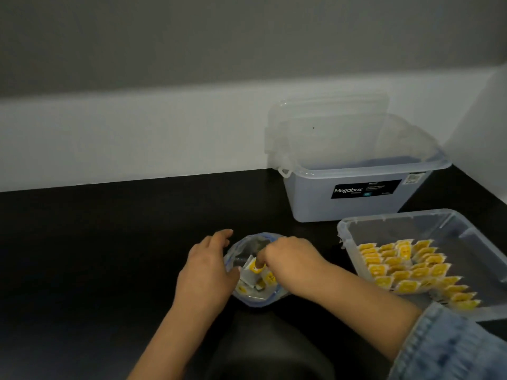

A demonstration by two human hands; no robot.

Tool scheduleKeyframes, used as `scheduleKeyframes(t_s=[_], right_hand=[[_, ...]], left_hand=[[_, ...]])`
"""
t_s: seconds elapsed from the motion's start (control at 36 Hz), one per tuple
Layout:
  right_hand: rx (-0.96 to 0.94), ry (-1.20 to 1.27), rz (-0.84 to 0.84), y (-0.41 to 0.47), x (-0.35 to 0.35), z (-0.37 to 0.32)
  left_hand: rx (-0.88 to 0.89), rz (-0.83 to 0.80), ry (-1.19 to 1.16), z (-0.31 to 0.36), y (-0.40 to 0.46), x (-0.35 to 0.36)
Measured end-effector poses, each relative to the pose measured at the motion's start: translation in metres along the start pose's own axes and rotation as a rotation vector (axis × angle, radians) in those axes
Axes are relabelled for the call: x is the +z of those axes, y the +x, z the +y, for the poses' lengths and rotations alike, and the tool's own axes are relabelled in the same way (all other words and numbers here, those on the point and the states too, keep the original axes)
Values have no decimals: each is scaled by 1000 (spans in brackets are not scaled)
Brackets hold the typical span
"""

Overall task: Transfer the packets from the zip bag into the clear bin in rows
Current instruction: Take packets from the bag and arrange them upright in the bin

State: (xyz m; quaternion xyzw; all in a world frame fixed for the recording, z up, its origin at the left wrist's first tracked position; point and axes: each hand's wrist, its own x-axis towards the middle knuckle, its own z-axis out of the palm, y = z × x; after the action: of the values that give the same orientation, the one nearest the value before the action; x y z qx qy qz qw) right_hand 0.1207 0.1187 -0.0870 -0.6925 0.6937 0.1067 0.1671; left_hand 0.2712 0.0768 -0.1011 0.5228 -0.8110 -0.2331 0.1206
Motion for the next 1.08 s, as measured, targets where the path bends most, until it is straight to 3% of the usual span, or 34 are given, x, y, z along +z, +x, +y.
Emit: scheduleKeyframes(t_s=[0.17, 0.22, 0.31, 0.33, 0.44, 0.5, 0.58, 0.67, 0.72, 0.81, 1.08], right_hand=[[201, -150, -482, 50, 10, -21], [189, -148, -451, 42, 8, -22], [88, -179, -137, 29, 20, -16], [87, -184, -142, 31, 19, -16], [213, -188, -522, 56, 9, -23], [158, -211, -495, 55, 10, -20], [62, -209, -237, 49, 18, -13], [148, -174, -435, 54, 14, -16], [114, -174, -406, 62, 12, -18], [85, -233, -503, 63, 13, -15], [71, -249, -421, 71, 29, -3]], left_hand=[[62, -42, 6, -5, -1, 3], [81, -44, 8, -7, -2, 3], [96, -47, -3, -9, -1, 3], [95, -50, -9, -10, -1, 3], [103, -55, -11, -11, 0, 2], [108, -59, -10, -12, 0, 2], [112, -68, -8, -13, 1, 2], [121, -82, -7, -14, 2, 1], [122, -88, -8, -15, 2, 1], [123, -93, -7, -16, 1, 1], [136, -117, -16, -17, 0, -1]])
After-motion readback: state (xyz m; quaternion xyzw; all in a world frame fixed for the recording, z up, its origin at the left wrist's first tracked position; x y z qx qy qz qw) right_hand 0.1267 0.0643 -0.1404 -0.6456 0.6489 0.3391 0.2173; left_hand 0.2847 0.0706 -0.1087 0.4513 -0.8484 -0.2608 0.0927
